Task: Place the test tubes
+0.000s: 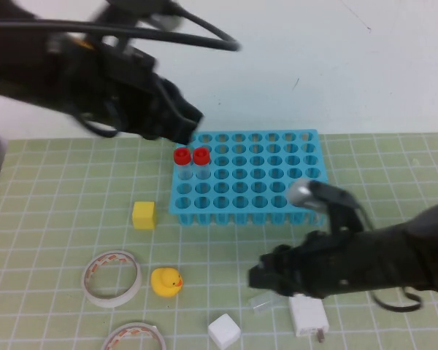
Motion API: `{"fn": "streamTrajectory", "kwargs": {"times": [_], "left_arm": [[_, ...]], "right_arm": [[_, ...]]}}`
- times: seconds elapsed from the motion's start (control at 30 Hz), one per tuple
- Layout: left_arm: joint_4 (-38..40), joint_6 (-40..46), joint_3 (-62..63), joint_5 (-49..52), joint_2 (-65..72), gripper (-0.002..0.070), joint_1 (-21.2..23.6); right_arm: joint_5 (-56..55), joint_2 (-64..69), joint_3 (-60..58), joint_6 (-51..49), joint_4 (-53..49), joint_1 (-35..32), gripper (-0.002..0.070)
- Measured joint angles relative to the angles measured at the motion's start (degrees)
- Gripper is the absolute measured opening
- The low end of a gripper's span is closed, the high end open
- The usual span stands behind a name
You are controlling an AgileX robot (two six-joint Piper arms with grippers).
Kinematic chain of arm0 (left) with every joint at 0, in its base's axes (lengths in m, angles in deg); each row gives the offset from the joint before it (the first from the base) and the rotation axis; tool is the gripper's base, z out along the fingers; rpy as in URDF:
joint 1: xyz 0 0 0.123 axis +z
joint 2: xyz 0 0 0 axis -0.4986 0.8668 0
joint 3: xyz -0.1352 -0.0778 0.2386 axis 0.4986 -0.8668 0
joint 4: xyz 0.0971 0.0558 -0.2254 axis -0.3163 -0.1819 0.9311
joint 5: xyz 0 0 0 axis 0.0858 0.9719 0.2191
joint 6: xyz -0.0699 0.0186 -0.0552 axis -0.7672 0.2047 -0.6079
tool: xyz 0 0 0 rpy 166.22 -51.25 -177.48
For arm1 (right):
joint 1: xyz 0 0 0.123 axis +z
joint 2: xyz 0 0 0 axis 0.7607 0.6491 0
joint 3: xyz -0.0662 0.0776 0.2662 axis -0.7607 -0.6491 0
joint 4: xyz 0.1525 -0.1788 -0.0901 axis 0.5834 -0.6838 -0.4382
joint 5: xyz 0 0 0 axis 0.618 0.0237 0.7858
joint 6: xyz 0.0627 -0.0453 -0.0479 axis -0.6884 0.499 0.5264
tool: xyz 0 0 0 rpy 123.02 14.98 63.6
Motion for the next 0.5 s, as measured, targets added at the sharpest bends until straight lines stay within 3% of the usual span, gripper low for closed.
{"fn": "streamTrajectory", "kwargs": {"times": [0.2,0.33,0.5], "left_arm": [[-4.03,-4.55,-10.41,-6.52,-15.1,-0.0001,0.11],[-4.89,-5.37,-19.48,-13.31,-23.93,-0.0001,0.11],[-5.01,-5.85,-31.04,-16.19,-32.91,-0.0001,0.11]], "right_arm": [[4.69,7.72,6.82,-1.98,0.18,2.01,0.0403],[5.14,11.2,8.84,-7.02,-0.71,2.15,0.0431],[6.92,15.03,14.11,-21.26,-15.73,1.34,0.0433]]}}
